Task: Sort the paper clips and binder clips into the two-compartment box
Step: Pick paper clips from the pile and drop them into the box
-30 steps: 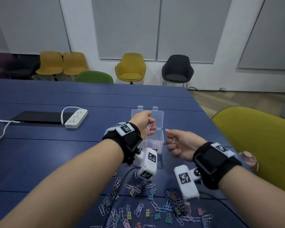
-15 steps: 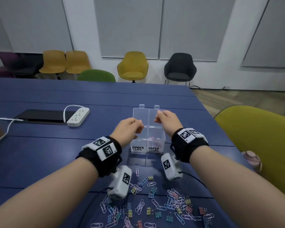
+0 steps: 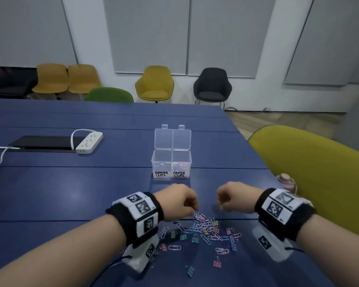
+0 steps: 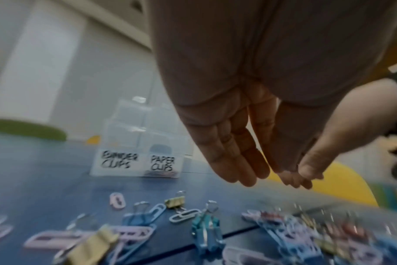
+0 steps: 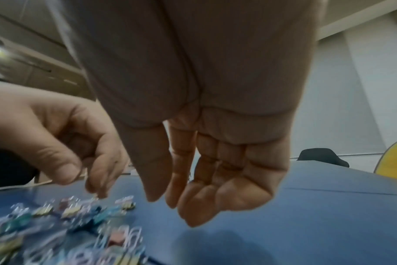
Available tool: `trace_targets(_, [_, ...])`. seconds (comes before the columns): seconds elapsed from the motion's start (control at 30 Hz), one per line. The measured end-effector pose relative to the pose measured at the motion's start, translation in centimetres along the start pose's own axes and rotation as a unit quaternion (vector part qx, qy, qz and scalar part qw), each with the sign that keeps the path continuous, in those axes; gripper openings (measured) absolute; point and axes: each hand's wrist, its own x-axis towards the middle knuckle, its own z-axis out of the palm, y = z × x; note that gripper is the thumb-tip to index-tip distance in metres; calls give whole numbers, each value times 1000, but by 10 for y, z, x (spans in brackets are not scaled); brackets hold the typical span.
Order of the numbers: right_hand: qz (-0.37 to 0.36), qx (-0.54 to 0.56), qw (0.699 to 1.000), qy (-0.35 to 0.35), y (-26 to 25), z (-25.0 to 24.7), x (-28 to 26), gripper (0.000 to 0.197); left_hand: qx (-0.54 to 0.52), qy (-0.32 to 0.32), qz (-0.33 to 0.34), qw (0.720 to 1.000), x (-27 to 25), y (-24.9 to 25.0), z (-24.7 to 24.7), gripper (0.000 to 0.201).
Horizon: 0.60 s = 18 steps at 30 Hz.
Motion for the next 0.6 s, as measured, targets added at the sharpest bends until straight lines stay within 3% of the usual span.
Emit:
trace_targets(0.07, [2,-32,999,1,-5,9,-6,11,71,-23,4,997,7,11,10,18])
trace_targets(0.17, [-5,-19,1000,18,-10,19,-4,26,142,-50,-22,988,17,22,23,22])
trace_targets(0.4, [5,-63,998,-19,-32,30,16,36,216,-69,-68,971,33,26,34,23])
trace_targets(0.6, [19,-109,993,-38,-42,37,28,22,211,-47,-110,970,33,15,33,28])
